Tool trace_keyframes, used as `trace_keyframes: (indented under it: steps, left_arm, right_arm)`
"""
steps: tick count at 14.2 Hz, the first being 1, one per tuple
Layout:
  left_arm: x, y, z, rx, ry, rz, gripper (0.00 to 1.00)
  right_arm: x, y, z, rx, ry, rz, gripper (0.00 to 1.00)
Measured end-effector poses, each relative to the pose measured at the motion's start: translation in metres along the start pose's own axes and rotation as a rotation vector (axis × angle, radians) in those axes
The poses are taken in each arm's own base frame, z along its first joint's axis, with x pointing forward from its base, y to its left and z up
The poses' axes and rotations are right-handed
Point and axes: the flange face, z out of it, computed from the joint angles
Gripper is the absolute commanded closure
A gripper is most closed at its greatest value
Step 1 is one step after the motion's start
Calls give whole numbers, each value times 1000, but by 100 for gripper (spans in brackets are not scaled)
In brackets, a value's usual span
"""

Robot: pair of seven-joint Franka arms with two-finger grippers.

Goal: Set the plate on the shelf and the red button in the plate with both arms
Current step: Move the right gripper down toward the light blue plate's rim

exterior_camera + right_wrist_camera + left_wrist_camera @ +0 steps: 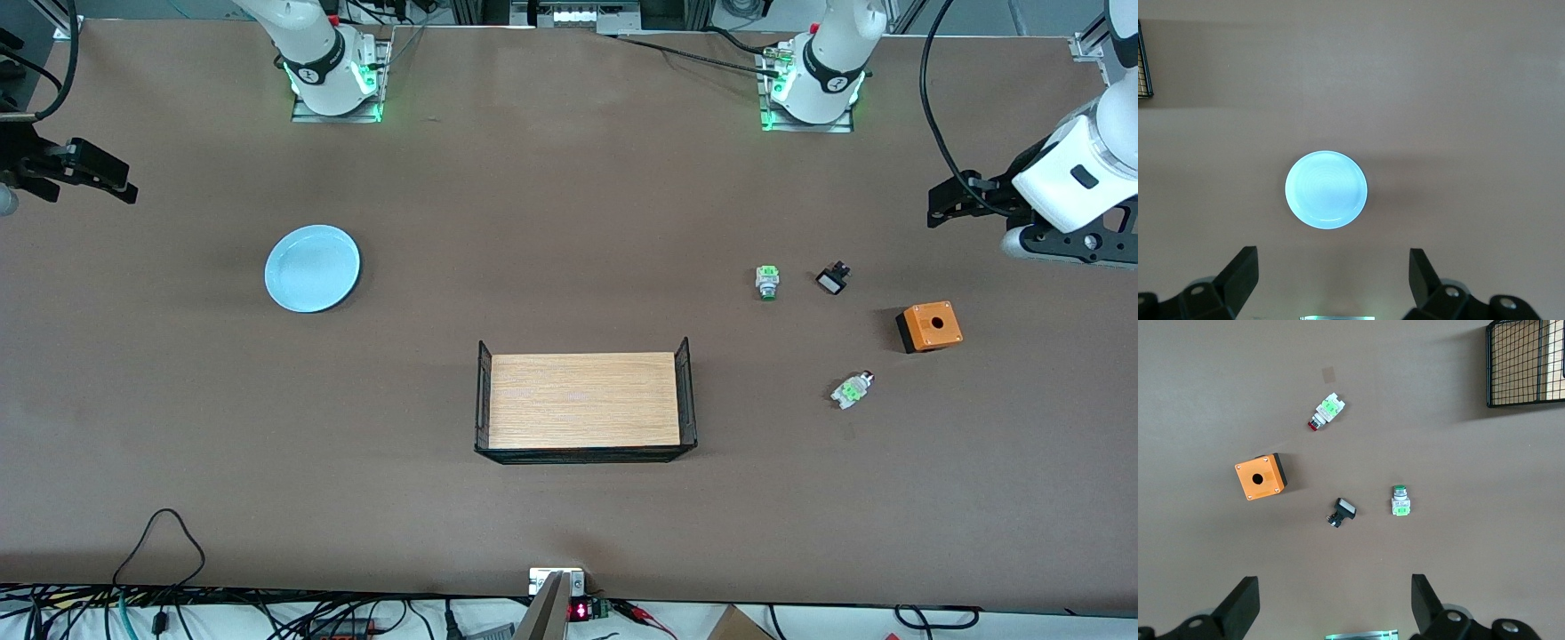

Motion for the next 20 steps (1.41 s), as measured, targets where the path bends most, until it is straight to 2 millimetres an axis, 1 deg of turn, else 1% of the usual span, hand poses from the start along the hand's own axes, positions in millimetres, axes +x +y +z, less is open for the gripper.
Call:
trace_keyframes:
  steps: [5, 7, 8, 12, 16, 18, 20]
  left_arm:
    - [0, 0, 0, 0, 0, 0, 0]
    - [0, 0, 0, 0, 0, 0, 0]
    - [0, 0, 0, 0, 0, 0, 0]
    - [0, -1, 0, 0, 0, -1, 0]
    - [0, -2, 0, 0, -3, -3, 0]
    - [-1, -2, 0, 0, -5, -3, 0]
    - [-1, -2, 0, -1, -6, -3, 0]
  right_arm:
    - [0, -2, 0, 0, -1, -4, 0]
    - [5, -3, 8, -2, -16, -4, 0]
    - [9, -3, 17, -4, -33, -4, 0]
    - [34, -9, 63, -15, -110, -8, 0]
    - [59, -12, 105, -26, -137, -11, 0]
    - [65, -16, 119, -30, -153, -17, 0]
    - [71, -20, 127, -33, -143, -21, 0]
